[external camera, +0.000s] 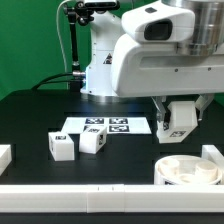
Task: Assemble stool
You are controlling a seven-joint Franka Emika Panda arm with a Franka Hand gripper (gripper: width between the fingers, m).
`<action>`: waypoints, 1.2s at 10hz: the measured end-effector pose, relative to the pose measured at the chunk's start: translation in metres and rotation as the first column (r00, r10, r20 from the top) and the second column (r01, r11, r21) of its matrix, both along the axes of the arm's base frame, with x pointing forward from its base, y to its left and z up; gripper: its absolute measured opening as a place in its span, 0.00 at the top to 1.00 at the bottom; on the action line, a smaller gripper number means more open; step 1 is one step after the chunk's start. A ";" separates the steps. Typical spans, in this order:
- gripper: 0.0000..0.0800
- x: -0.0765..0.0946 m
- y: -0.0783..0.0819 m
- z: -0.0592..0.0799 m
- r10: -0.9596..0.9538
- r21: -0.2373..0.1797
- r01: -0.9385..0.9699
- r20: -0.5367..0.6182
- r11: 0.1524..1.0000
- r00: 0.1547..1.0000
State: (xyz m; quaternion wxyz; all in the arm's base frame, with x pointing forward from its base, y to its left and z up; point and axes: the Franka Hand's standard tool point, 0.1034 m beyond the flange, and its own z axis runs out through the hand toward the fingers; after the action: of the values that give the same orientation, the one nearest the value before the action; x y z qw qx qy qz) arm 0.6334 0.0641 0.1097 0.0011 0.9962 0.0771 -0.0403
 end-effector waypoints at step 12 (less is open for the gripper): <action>0.58 0.026 0.009 0.003 -0.099 0.118 0.035 0.596 0.992 0.797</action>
Offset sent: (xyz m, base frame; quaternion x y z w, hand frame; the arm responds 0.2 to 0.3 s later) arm 0.0000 0.0000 0.0000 0.0000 0.1296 0.0000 0.9916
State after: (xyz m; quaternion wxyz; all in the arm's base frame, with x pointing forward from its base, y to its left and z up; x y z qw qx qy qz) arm 0.6599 0.0729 0.1124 -0.0262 0.9585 0.0393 0.2813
